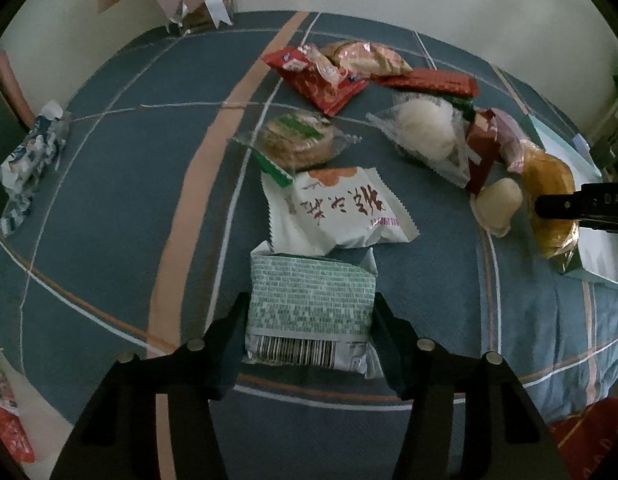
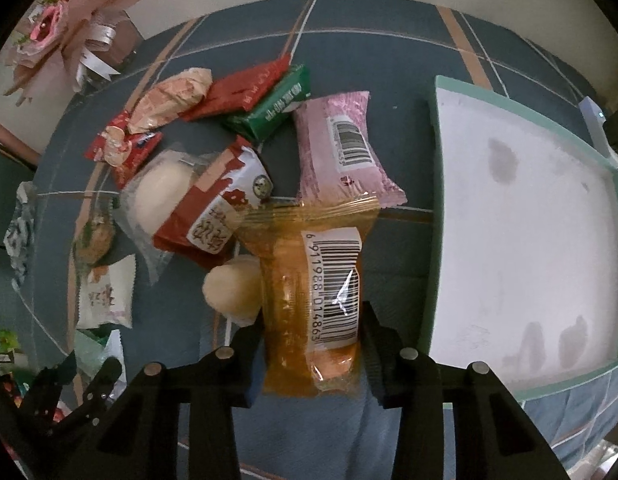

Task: Organize snacks
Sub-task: 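Carry both packs to the white tray and release them inside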

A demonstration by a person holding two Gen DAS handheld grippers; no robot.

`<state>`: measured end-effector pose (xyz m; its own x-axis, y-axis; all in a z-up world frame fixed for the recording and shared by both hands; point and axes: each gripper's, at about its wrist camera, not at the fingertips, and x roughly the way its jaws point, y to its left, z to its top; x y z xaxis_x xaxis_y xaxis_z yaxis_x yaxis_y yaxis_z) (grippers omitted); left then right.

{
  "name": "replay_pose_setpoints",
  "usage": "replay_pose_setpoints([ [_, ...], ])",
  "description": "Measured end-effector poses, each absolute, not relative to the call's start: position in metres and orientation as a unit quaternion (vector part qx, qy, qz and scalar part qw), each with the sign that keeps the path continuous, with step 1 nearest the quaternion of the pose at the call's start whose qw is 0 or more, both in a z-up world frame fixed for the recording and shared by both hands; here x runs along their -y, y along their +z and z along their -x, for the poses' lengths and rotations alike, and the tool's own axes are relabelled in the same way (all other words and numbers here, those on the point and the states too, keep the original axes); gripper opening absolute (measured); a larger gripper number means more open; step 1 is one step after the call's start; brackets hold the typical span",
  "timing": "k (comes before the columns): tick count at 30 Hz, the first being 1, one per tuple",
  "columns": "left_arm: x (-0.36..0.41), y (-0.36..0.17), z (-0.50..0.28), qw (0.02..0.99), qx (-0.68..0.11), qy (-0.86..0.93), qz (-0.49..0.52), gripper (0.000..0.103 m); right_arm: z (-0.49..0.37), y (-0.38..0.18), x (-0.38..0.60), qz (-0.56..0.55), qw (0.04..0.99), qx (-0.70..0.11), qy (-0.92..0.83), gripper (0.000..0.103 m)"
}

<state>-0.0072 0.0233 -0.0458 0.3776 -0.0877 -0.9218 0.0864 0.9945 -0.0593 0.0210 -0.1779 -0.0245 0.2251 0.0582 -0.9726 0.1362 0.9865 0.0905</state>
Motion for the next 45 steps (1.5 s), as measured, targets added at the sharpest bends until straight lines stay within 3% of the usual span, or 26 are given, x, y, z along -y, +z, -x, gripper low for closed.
replay_pose_setpoints([
  [16, 0.007, 0.044, -0.003, 0.867, -0.494, -0.055, -0.025, 0.059, -0.012, 0.019, 0.186, -0.102, 0.804, -0.585, -0.029, 0.042],
  [29, 0.144, 0.113, -0.044, 0.885, -0.443, -0.126, -0.065, 0.059, 0.007, 0.039, 0.270, -0.158, 0.812, -0.551, -0.114, 0.042],
  [38, 0.248, 0.122, -0.056, 0.880, -0.426, -0.199, -0.069, 0.059, 0.026, 0.038, 0.354, -0.206, 0.797, -0.531, -0.204, 0.042],
  [45, 0.309, 0.086, -0.067, 0.861, -0.448, -0.233, -0.061, 0.059, 0.034, 0.027, 0.397, -0.224, 0.783, -0.525, -0.249, 0.042],
])
